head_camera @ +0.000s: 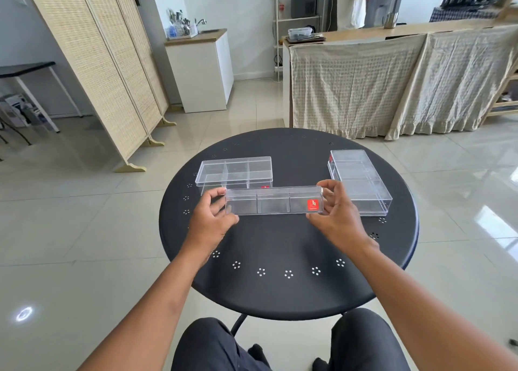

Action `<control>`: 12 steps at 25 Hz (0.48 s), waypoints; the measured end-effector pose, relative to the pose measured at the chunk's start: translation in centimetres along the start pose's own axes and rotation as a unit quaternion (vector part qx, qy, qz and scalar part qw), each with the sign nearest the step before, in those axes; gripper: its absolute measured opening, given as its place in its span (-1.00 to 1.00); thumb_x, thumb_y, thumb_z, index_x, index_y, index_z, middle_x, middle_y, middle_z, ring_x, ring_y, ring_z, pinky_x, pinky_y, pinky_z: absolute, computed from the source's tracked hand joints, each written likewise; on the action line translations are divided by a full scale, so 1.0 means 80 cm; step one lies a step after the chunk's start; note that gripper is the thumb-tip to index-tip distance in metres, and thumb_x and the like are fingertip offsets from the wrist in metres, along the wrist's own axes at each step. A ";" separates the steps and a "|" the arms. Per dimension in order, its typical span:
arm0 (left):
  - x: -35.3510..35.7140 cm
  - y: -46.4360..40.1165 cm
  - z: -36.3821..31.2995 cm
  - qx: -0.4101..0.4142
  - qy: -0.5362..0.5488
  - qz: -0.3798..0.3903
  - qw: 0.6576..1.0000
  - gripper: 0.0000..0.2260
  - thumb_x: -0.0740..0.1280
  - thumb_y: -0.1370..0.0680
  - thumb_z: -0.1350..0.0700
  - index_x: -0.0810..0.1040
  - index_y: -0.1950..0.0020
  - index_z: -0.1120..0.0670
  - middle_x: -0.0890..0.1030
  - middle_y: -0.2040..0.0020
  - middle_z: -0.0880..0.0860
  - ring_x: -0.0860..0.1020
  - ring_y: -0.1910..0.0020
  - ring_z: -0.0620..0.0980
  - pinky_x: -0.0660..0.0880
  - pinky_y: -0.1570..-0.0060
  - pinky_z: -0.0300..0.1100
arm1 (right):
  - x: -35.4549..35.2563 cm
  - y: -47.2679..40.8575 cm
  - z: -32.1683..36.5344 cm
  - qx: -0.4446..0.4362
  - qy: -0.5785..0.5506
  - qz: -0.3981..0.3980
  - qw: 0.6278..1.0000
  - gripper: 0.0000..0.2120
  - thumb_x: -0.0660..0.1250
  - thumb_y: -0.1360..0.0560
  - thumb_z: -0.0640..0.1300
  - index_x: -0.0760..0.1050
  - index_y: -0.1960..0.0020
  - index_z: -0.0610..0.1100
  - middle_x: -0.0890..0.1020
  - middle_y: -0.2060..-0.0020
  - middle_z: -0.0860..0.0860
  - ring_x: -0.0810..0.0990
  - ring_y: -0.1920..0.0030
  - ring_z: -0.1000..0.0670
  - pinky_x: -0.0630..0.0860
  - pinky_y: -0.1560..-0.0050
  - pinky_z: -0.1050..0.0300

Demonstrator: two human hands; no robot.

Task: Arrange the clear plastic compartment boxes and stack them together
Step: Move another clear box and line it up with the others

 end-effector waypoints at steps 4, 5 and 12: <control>-0.007 -0.003 0.009 -0.009 -0.004 -0.005 1.000 -0.56 0.55 -0.38 0.23 0.51 -0.18 -0.03 0.61 -0.38 0.16 0.61 -0.36 0.04 0.51 -0.36 -0.06 | 0.007 0.010 -0.005 -0.005 0.013 0.034 0.999 -0.46 0.43 -0.46 -0.43 0.35 -0.33 -0.11 0.57 -0.04 0.23 0.63 -0.06 0.42 0.47 -0.06 0.53; -0.008 -0.005 0.011 -0.007 -0.019 -0.007 1.000 -0.56 0.55 -0.42 0.26 0.51 -0.21 0.01 0.61 -0.37 0.16 0.60 -0.37 0.05 0.51 -0.36 -0.07 | 0.008 0.012 -0.007 -0.010 0.018 0.040 0.999 -0.47 0.44 -0.47 -0.43 0.34 -0.33 -0.12 0.54 -0.11 0.26 0.57 -0.04 0.53 0.42 -0.07 0.58; -0.008 0.010 0.009 0.039 -0.166 -0.002 0.985 -0.35 0.55 -0.46 0.28 0.45 -0.52 0.09 0.59 -0.30 -0.12 0.65 -0.20 -0.21 0.51 -0.38 -0.14 | 0.023 0.022 -0.021 -0.036 0.090 0.062 0.993 -0.36 0.49 -0.52 -0.29 0.32 -0.53 -0.15 0.50 -0.46 -0.02 0.49 -0.45 0.08 0.37 -0.46 0.24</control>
Point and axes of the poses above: each hand's wrist, its own y-axis away from the middle knuckle, its own x-axis out of the palm, z = x × y, the point moved 7 cm from there along -y, towards the middle knuckle
